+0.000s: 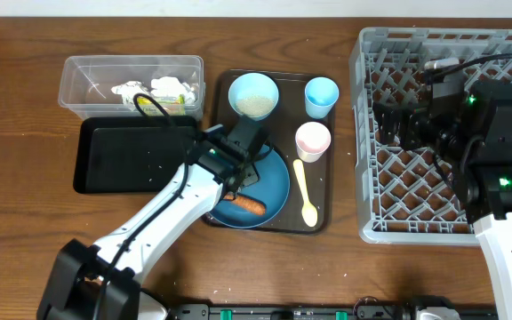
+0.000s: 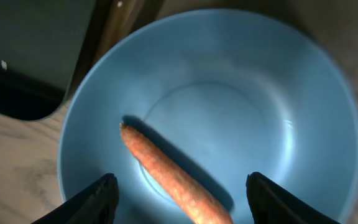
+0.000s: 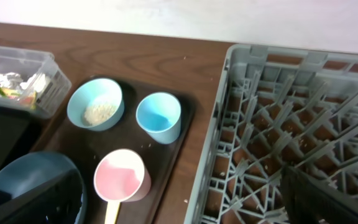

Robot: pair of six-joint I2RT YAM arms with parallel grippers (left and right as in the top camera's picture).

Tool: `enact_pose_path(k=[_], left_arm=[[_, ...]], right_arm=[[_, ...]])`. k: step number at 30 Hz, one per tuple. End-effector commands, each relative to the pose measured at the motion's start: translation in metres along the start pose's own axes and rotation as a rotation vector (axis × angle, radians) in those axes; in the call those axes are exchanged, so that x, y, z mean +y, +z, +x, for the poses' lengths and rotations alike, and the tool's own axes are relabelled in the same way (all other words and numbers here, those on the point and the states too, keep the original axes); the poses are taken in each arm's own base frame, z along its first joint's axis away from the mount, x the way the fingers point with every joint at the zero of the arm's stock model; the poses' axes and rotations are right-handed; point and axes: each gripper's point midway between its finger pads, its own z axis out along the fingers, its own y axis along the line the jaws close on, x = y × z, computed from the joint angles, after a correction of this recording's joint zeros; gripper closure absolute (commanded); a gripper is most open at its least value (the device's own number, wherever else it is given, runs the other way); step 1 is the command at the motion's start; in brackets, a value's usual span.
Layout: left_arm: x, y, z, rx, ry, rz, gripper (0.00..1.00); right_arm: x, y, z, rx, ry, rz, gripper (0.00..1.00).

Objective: Sort waste into correct bins and load items into the dishwasher rack
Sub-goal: 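Lower the left gripper onto the carrot on the blue plate and grasp, then carry the carrot left and release it onto the black tray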

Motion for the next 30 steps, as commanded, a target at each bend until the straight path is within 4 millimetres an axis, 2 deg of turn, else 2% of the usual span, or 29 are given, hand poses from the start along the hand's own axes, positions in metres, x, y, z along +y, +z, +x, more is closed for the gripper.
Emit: enact_pose_path(k=[1, 5, 9, 18, 24, 26, 30], left_arm=[[0.010, 0.017, 0.011, 0.030, -0.023, -0.048, 0.33], [0.010, 0.019, 0.011, 0.046, -0.016, -0.039, 0.35], [0.009, 0.023, 0.012, 0.087, 0.072, -0.017, 0.37], [0.006, 0.051, 0.053, 0.321, 0.281, 0.022, 0.37], [0.013, 0.066, 0.066, 0.387, 0.313, -0.012, 0.38], [0.015, 0.067, 0.066, 0.387, 0.315, -0.022, 0.45], [0.015, 0.069, 0.060, 0.355, 0.326, -0.032, 0.73]], right_arm=[[0.004, -0.004, -0.002, 0.005, -0.002, -0.024, 0.01], [0.004, -0.004, 0.008, 0.045, 0.011, -0.024, 0.01], [0.004, -0.004, 0.011, 0.059, 0.016, -0.025, 0.01], [0.007, -0.004, 0.015, 0.073, 0.022, -0.044, 0.01], [0.011, -0.005, 0.016, 0.076, 0.023, -0.063, 0.01], [0.013, -0.005, 0.016, 0.076, 0.024, -0.073, 0.01], [0.013, -0.005, 0.016, 0.076, 0.024, -0.073, 0.01]])
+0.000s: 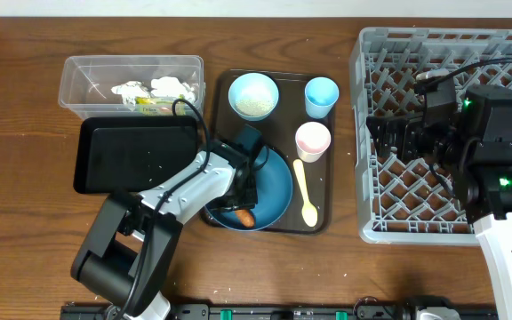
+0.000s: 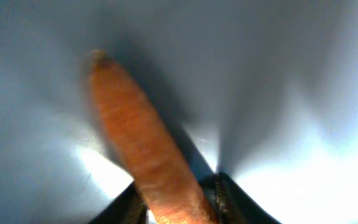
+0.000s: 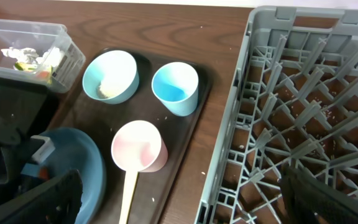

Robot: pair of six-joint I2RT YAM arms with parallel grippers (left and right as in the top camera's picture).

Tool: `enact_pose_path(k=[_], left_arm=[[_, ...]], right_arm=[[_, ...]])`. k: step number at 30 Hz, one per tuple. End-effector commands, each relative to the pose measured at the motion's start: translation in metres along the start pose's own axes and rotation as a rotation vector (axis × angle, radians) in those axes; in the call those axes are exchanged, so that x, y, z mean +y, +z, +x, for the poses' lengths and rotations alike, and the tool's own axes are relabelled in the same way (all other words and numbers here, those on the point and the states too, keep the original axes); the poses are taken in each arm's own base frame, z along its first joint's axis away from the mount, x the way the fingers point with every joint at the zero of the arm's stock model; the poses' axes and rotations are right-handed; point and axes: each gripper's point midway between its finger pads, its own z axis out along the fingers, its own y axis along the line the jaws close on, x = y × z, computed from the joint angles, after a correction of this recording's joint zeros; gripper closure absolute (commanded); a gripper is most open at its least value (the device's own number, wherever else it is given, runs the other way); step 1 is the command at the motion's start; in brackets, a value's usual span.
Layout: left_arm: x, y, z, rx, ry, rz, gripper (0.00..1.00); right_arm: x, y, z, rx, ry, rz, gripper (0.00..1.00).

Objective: Sort waste into correct bins and load items into the dishwasher rack
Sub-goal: 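Carry the carrot left and release it onto the black tray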

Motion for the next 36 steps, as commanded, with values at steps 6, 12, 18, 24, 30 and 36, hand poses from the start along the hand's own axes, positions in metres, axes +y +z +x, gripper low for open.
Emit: enact_pose_path(k=[6, 12, 18, 24, 30, 36], left_arm=[[-0.011, -0.004, -0.018, -0.038, 0.061, 0.011, 0.94], [-0.026, -0.050, -0.052, -0.151, 0.071, 0.064, 0.94], [0.009, -0.115, -0.092, -0.273, -0.073, 0.107, 0.94], [0.098, -0.142, -0.124, -0.380, -0.410, 0.057, 0.94], [0.174, -0.111, -0.114, -0.318, -0.974, 0.009, 0.94], [0.206, -0.060, -0.088, -0.254, -1.443, -0.060, 0.92]], right_arm=[[0.003, -0.004, -0.007, -0.018, -0.010, -0.017, 0.01], [0.003, -0.004, -0.007, -0.018, -0.011, -0.016, 0.01], [0.003, -0.004, -0.008, -0.022, -0.012, -0.016, 0.01], [0.003, -0.004, -0.008, -0.022, -0.012, -0.017, 0.01], [0.003, -0.004, -0.008, -0.021, -0.011, -0.017, 0.01], [0.003, -0.003, -0.007, -0.017, -0.010, -0.017, 0.01]])
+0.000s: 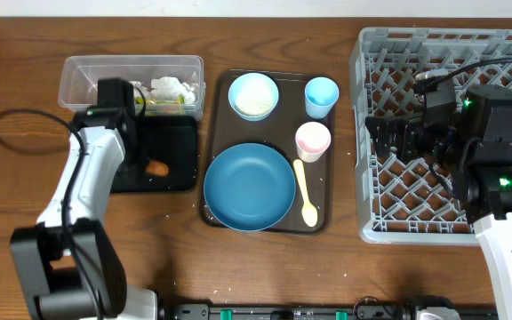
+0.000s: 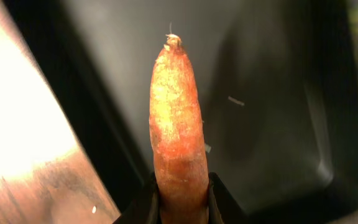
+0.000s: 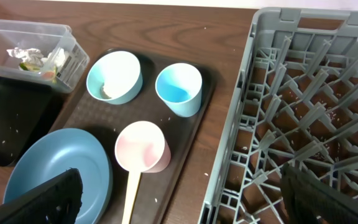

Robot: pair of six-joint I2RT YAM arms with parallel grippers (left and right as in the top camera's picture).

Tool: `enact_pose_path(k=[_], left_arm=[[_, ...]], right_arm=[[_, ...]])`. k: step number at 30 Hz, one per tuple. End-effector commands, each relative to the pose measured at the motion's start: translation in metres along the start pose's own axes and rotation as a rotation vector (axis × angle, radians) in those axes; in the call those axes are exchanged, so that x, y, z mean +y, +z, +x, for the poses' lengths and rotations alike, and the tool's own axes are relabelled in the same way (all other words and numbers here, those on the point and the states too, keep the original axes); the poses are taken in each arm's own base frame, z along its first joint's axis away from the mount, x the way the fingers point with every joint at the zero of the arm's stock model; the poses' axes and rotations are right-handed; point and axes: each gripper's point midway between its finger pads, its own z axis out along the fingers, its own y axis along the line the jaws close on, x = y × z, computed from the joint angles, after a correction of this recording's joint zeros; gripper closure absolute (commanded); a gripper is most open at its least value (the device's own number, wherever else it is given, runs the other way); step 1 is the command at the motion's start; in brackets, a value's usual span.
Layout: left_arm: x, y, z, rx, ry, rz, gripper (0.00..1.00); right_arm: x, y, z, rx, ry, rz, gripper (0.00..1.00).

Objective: Sort waste into correct bins and load items into the dishwasher rack
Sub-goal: 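Carry the carrot left and release it onto the black tray, then reach the left gripper to the pink cup and grasp its rim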

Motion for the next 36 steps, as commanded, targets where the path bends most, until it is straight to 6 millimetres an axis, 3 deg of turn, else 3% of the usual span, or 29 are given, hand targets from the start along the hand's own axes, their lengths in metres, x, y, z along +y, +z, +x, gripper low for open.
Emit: enact_pose_path(k=[1, 8, 14, 19, 22, 26, 29, 32, 36], left_arm=[[0.018, 0.028, -0.001, -0.026, -0.304, -0.070, 0.93], [0.015, 0.042, 0.000, -0.024, -0.302, -0.070, 0.92], [0.010, 0.042, -0.002, -0.030, -0.305, -0.047, 0.60], [0.003, 0.039, -0.005, -0.035, -0.253, -0.021, 0.56], [-0.014, 0.020, -0.011, -0.039, -0.112, 0.049, 0.57], [-0.038, -0.020, -0.011, -0.030, 0.071, 0.199, 0.61], [-0.045, -0.052, -0.011, -0.063, 0.200, 0.294, 0.61], [-0.053, -0.083, 0.003, -0.079, 0.408, 0.402, 0.61], [-0.065, -0.113, 0.041, -0.064, 0.673, 0.536, 0.61]], right_arm=[[0.001, -0.003, -0.007, -0.014, -0.009, -0.006, 0.01], [0.001, -0.003, -0.005, -0.007, -0.006, -0.007, 0.01], [0.000, -0.001, -0.003, 0.003, -0.002, -0.007, 0.01], [-0.001, 0.002, 0.000, 0.019, 0.004, -0.007, 0.01], [-0.002, 0.004, 0.001, 0.022, 0.005, -0.007, 0.01], [-0.002, 0.004, 0.000, 0.020, 0.004, -0.007, 0.01], [-0.002, 0.004, -0.001, 0.017, 0.003, -0.007, 0.01], [-0.002, 0.004, -0.001, 0.016, 0.003, -0.008, 0.01], [0.004, 0.004, -0.005, 0.000, 0.010, -0.042, 0.01]])
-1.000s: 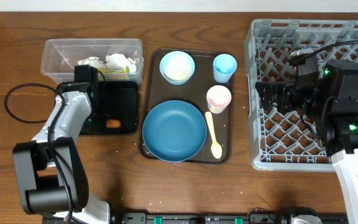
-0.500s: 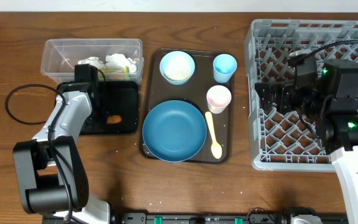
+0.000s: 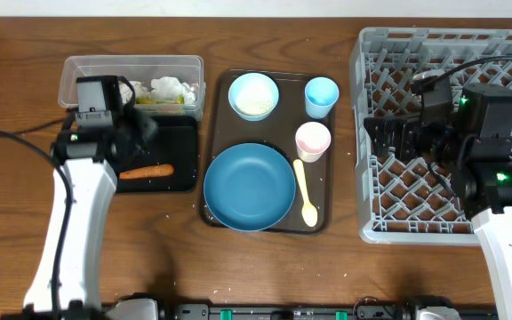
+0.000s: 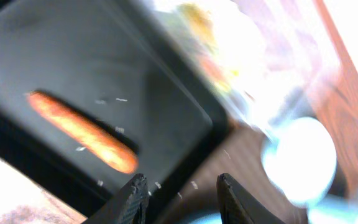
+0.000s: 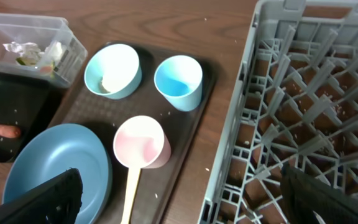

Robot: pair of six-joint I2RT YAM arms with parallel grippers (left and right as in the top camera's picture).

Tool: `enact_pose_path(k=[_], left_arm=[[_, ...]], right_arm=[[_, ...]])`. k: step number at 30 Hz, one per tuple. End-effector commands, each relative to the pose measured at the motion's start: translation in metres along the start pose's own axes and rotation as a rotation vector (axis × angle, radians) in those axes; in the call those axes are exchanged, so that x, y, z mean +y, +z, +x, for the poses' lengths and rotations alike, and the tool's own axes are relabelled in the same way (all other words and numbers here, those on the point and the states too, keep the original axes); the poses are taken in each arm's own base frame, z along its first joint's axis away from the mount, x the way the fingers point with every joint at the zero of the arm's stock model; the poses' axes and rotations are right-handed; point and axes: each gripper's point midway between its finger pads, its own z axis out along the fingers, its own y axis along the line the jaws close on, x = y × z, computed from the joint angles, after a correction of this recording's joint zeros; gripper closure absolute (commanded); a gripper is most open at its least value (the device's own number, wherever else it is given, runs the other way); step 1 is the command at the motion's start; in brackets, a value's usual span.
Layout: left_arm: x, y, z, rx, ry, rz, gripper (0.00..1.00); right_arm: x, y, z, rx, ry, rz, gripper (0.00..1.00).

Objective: Sort waste into correct bins and load items into the dishwasher rack
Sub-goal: 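Reach the left gripper to the pink cup and grasp its rim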

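Note:
An orange carrot lies flat in the black bin, and the left wrist view shows this carrot too. My left gripper hangs open over the bin's right end with nothing between its fingers. The blue plate on the brown tray is bare. On the tray also sit a blue bowl, a blue cup, a pink cup and a yellow spoon. My right gripper stands open above the left part of the grey dishwasher rack.
A clear bin holding crumpled wrappers stands right behind the black bin. The rack fills the right side of the table. Bare wood lies in front of the bins and the tray.
The carrot, held upright in my left gripper over the black bin, now lies in that bin. My left gripper has opened and stands higher, nearer the bin's right end.
My left gripper hung open over the carrot on the blue plate. Then it was shut on the carrot down in the plate. Then it held the carrot over the black bin, leaving the plate bare; now the carrot lies there. The right gripper stayed over the rack.

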Motion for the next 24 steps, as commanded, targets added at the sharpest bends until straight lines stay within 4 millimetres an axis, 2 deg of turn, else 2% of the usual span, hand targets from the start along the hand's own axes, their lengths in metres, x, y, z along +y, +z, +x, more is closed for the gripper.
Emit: enact_pose_path(k=[1, 5, 8, 11, 16, 21, 24], left_arm=[[-0.035, -0.012, 0.026, 0.057, 0.313, 0.132, 0.61], [-0.072, -0.008, 0.061, 0.082, 0.575, 0.224, 0.61], [-0.093, 0.000, 0.087, 0.132, 0.675, 0.252, 0.60], [-0.120, 0.006, 0.106, 0.177, 0.765, 0.270, 0.56], [-0.164, 0.023, 0.139, 0.267, 0.903, 0.271, 0.55], [-0.193, 0.051, 0.174, 0.329, 0.985, 0.273, 0.54], [-0.195, 0.069, 0.190, 0.359, 1.004, 0.259, 0.54]], right_arm=[[0.007, -0.003, -0.011, -0.030, 0.006, -0.045, 0.01], [0.008, -0.003, -0.014, -0.045, 0.012, -0.049, 0.01], [0.008, -0.003, -0.016, -0.050, 0.016, -0.049, 0.01], [0.008, -0.003, -0.016, -0.051, 0.017, -0.050, 0.01], [0.008, -0.003, -0.015, -0.046, 0.022, -0.049, 0.01], [0.008, -0.003, -0.011, -0.029, 0.029, -0.049, 0.01], [0.008, -0.003, -0.008, -0.019, 0.033, -0.047, 0.01]])
